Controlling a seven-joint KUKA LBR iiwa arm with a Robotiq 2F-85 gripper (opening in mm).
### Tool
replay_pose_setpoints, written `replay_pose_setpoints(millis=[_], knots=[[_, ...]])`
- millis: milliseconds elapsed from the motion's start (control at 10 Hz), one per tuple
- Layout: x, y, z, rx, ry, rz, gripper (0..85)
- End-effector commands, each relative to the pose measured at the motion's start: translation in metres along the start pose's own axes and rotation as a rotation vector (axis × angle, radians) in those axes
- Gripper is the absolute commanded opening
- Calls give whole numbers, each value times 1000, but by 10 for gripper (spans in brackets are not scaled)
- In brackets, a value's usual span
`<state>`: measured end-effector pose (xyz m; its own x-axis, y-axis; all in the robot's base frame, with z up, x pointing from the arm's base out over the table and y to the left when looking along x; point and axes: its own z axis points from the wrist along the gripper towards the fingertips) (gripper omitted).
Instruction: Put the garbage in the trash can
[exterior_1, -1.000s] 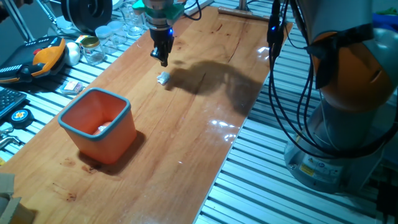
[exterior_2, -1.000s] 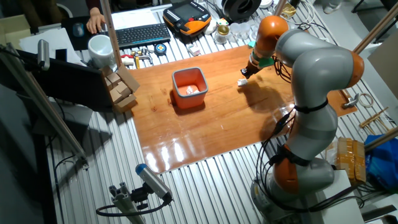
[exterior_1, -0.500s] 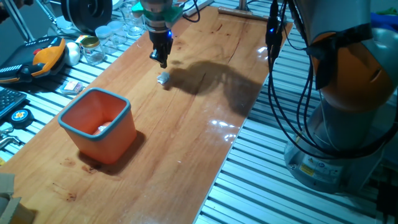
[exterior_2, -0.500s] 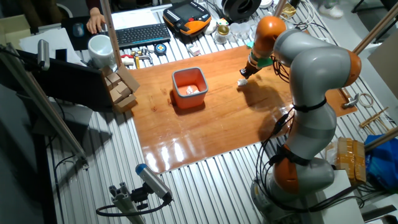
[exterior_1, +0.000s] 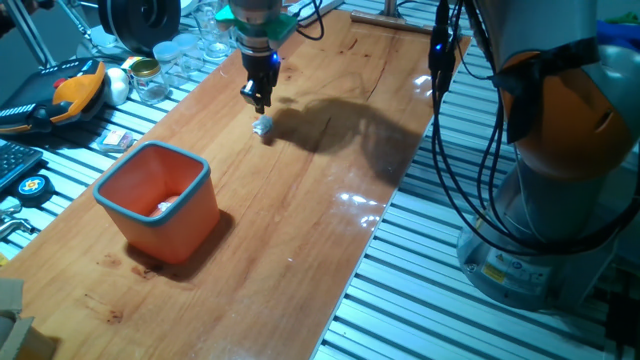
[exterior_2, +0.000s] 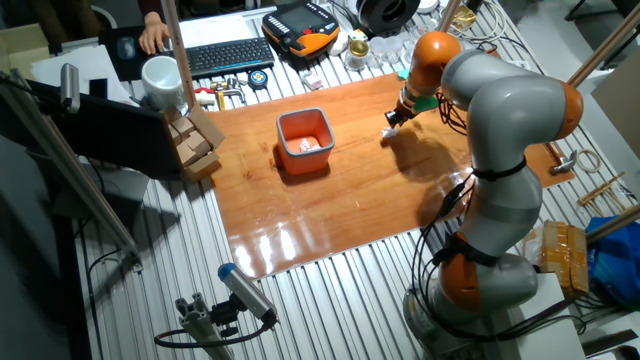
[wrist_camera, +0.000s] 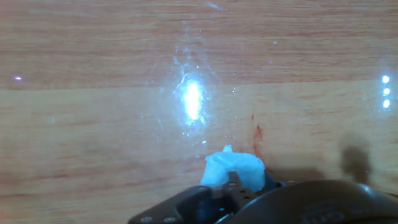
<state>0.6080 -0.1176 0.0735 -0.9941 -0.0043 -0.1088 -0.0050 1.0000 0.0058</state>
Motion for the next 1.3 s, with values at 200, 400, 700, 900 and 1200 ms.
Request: replay_pose_setpoints(millis=[200,400,700,900,1200], knots=[[0,-3,5,-3,-3,-15,510],[-1,-3,13,-3,-3,-17,510],[-3,-5,23,-9,-7,-21,510],[-2,-5,27,-11,-7,-20,510],[-2,-2,31,-9,-13,-22,510]])
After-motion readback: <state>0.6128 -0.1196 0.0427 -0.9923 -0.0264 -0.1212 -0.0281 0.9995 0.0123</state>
